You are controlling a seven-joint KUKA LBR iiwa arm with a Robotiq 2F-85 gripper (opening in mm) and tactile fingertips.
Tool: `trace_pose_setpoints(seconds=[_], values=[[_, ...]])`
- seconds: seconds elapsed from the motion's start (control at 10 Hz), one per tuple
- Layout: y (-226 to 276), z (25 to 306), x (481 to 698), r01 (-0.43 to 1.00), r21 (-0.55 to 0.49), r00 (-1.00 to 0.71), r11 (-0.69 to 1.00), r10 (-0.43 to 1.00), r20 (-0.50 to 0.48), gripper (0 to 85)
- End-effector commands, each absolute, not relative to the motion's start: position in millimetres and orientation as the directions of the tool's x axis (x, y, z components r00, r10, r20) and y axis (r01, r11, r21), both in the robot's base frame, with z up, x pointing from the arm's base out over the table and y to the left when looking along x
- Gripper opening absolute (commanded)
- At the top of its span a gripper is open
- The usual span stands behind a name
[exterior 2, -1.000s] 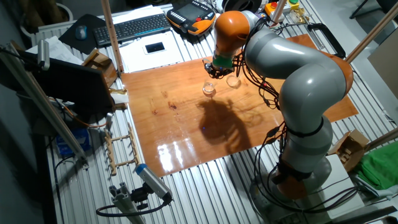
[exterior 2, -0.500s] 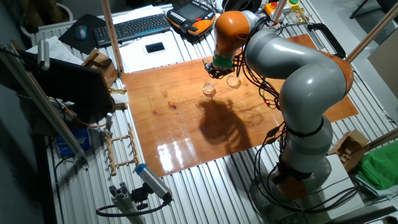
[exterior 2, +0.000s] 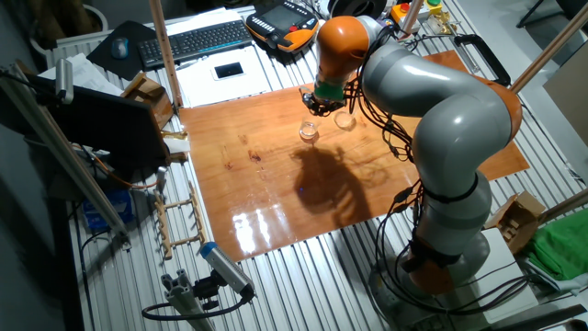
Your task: Transfer liquid using a dropper
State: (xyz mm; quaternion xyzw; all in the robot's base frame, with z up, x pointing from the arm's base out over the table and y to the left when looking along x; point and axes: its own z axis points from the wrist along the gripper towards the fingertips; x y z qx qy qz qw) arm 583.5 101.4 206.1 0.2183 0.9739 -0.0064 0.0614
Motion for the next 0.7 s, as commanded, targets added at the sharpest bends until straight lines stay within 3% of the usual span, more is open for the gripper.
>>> trace_pose_setpoints(seconds=[0.0, 0.6], values=[[101.1, 206.5, 583.1, 0.427, 0.014, -0.897, 0.904, 0.425, -0.122, 14.0], [92.5, 217.5, 581.9, 0.428, 0.003, -0.896, 0.904, 0.425, -0.126, 14.0]])
